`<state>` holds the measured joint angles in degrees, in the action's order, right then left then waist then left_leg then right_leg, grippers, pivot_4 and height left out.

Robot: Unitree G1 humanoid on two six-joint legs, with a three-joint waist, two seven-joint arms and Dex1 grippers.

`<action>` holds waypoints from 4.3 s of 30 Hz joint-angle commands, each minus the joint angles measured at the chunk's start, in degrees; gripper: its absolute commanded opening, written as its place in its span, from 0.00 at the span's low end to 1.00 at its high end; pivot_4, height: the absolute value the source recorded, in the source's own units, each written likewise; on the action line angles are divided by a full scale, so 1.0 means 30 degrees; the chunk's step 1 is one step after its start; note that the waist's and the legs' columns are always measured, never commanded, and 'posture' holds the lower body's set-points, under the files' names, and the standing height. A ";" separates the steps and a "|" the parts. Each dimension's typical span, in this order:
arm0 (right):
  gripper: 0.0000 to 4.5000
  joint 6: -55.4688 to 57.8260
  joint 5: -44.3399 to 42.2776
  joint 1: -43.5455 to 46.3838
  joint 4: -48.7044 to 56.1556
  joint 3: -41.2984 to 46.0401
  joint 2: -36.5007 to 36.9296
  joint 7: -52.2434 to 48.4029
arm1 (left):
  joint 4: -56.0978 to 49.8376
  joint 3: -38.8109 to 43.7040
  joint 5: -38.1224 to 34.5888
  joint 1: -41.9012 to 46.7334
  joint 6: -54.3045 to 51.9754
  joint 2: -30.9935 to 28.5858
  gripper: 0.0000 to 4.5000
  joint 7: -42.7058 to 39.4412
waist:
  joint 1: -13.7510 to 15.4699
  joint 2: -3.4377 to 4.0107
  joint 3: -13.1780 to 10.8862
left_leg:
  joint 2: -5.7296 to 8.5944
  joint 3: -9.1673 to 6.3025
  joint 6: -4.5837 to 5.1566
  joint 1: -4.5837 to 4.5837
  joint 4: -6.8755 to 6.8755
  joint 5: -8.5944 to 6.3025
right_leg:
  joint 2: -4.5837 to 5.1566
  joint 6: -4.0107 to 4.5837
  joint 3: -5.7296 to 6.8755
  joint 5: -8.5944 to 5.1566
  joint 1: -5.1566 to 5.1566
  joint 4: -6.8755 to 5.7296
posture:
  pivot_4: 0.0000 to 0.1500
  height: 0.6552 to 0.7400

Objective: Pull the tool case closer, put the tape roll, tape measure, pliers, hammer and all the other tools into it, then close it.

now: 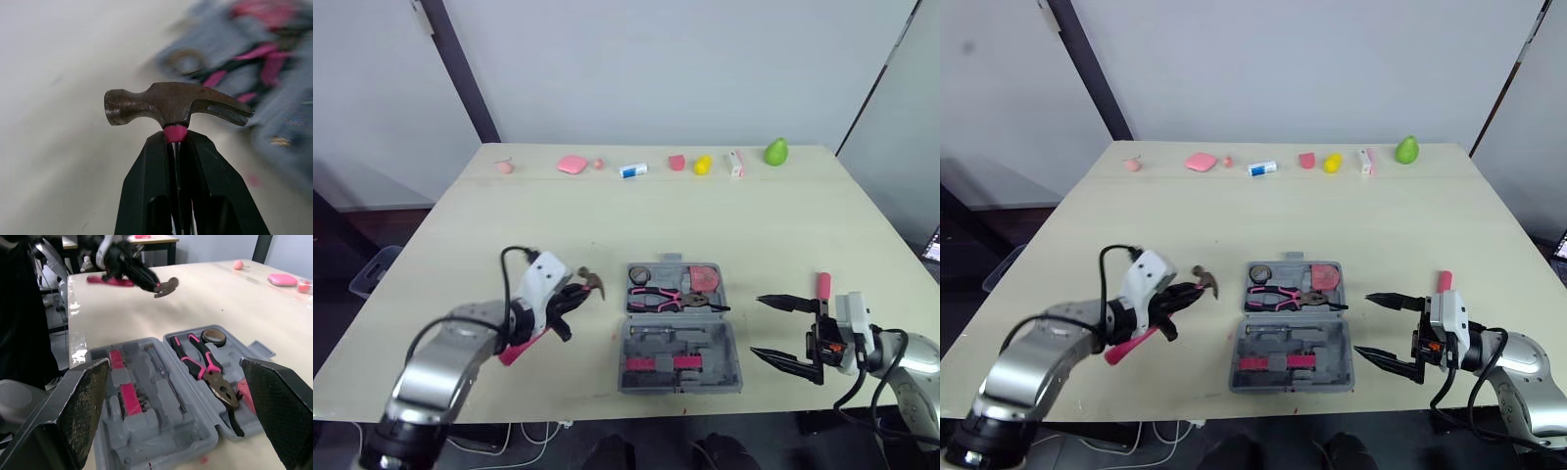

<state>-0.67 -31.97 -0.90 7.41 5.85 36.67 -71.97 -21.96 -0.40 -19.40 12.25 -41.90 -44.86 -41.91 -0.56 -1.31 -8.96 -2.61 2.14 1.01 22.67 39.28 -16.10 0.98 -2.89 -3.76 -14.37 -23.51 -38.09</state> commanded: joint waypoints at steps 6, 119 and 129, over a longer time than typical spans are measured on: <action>1.00 -0.0487 -0.0172 -0.0407 0.0367 0.1090 0.0068 0.0132 | 0.0950 -0.5969 0.0849 0.5173 0.1806 0.0537 0.01 -0.5393 | 0.0075 -0.0005 -0.0004 | 0.0006 0.0007 0.0004 0.0037 -0.0012 -0.0003 | -0.0009 -0.0007 -0.0004 0.0002 -0.0006 0.0041 | 1.00 1.00; 1.00 -0.1245 -0.0072 -0.2958 0.0862 0.2646 -0.0268 0.2224 | 1.0067 -0.3998 0.1712 0.5288 0.9416 0.7080 0.01 -0.8627 | 0.0424 0.0104 0.0056 | 0.0051 -0.0063 0.0016 0.0032 0.0040 0.0002 | -0.0029 -0.0017 -0.0038 0.0001 0.0023 0.0005 | 1.00 1.00; 1.00 -0.2491 0.0651 -0.3512 -0.2786 0.4161 -0.1488 0.3900 | 0.6930 0.1318 -0.1640 0.2383 0.7769 0.5754 0.01 -0.5909 | 0.0367 0.0106 0.0057 | 0.0045 -0.0043 0.0015 0.0020 0.0034 0.0002 | -0.0016 -0.0018 -0.0042 0.0002 0.0023 0.0001 | 1.00 1.00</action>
<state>-6.44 -29.71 -11.28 -0.22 15.35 32.46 -61.39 2.12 0.25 -21.77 20.50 -17.98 -26.86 -61.14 0.54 -0.99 -8.79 -2.47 2.01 1.06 22.73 39.38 -16.10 0.93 -2.95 -3.89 -14.36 -23.44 -38.08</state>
